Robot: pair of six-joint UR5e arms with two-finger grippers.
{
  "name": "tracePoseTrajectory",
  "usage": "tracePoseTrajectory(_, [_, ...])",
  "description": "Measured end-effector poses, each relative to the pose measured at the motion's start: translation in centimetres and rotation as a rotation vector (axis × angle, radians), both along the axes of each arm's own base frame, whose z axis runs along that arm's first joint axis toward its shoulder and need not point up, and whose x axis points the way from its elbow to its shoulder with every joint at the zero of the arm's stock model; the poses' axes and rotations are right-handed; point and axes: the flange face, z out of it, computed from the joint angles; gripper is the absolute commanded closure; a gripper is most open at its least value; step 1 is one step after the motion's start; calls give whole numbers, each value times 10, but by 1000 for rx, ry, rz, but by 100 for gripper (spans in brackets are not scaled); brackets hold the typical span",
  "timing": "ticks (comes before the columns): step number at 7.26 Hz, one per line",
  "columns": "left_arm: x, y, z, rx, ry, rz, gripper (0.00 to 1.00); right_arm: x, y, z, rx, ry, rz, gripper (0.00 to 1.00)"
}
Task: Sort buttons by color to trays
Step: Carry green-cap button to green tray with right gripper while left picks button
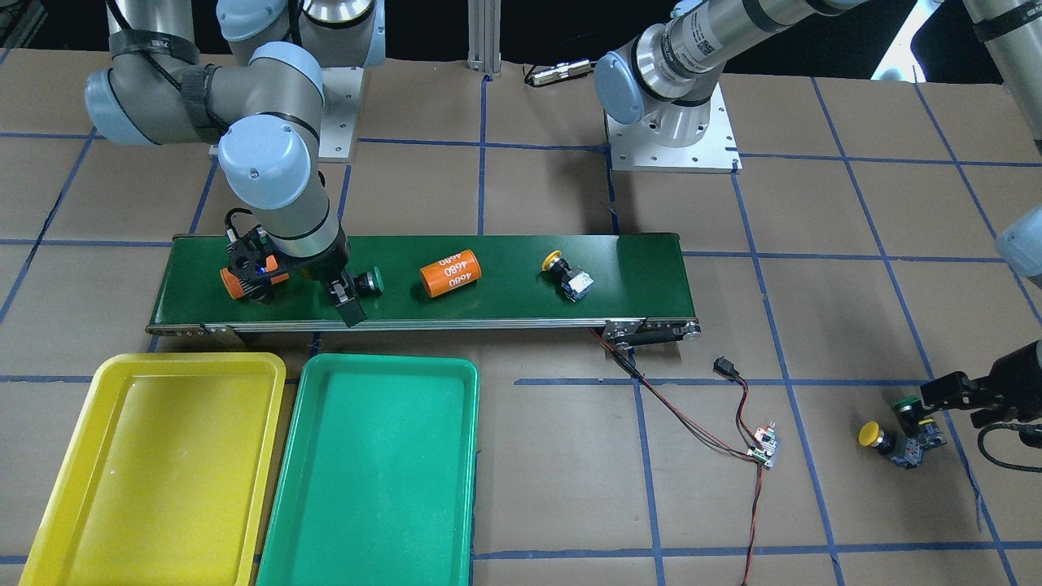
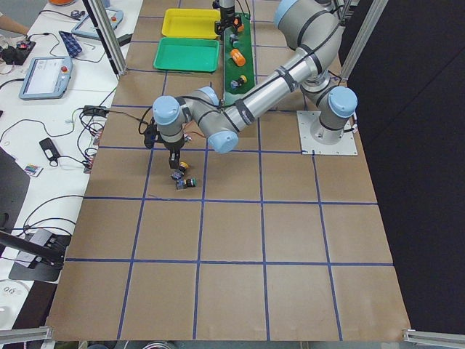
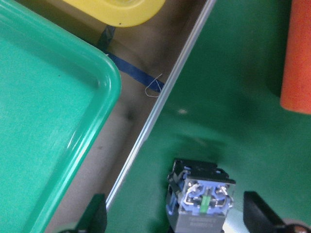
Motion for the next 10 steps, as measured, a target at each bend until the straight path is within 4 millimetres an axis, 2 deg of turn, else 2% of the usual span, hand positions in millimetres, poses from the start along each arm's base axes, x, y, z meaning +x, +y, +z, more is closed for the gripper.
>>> tracePoseTrajectory(2, [2,-2,-24,14,11,-17,3,-1,-3,10,4,5,4,0])
tracePoseTrajectory(3, [2,-3,-34,19,15,-19,36,-2,-1,8,22,8,3,0])
tracePoseTrajectory(4, [1,-3,-42,26,20,-21,95,-4,2,3,38,11,-1,0])
tracePoseTrajectory(5, [0,-2,-46,32,22,-21,100,-6,5,-2,51,15,-8,0])
tracePoseTrajectory(6, [-5,-3,-44,36,21,-16,100,-11,7,-7,64,28,-13,20])
tracePoseTrajectory(7, [-9,-3,-38,43,9,-11,100,-18,10,-13,79,48,-16,66])
tracePoseTrajectory(8, [-15,-2,-25,57,-25,-15,100,-23,12,-18,92,60,-17,100])
tracePoseTrajectory(9, [-30,0,3,75,-59,-23,100,-26,13,-19,96,63,-10,100])
tracePoseTrajectory(10, [-59,5,39,92,-73,-17,100,-26,13,-18,94,62,6,100])
